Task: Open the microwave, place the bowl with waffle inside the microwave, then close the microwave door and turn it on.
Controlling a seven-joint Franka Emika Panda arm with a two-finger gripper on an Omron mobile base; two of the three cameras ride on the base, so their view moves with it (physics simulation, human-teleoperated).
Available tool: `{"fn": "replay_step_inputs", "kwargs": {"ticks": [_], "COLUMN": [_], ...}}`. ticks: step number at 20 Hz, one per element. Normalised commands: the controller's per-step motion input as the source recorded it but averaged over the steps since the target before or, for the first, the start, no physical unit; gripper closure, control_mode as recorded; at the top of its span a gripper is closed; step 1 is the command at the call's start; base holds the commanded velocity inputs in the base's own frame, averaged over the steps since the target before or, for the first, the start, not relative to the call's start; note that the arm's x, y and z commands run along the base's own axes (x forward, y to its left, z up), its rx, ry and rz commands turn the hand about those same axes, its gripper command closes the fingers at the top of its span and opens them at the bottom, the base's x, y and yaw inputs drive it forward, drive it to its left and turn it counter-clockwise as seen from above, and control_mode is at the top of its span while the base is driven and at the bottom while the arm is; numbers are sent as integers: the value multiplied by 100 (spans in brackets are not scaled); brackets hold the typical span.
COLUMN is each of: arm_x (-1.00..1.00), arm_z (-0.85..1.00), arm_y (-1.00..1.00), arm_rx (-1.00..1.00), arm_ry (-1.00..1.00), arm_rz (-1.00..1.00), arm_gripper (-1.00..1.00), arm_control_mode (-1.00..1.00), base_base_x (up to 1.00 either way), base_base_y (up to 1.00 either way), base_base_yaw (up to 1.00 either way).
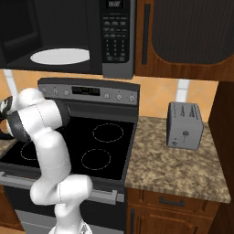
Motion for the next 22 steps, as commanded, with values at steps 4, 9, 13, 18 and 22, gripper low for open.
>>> {"fn": "replay_step_inputs", "kwargs": {"ticks": [4, 9, 13, 18, 22], "arm_x": [-41, -50, -44, -2, -9], "arm_z": [64, 94, 42, 0, 3], "arm_y": [-100, -100, -93, -30, -19], "arm_rx": [8, 3, -1, 4, 0], "arm_ry": [-11, -4, 6, 0, 0], "arm_rz": [-4, -4, -6, 0, 0], "arm_gripper": [100, 100, 100, 100, 100], "arm_control_mode": [-100, -100, -100, -100, -100], "base_base_x": [0, 0, 0, 0, 0], "base_base_y": [0, 0, 0, 0, 0], "base_base_yaw": [0, 0, 0, 0, 0]}}
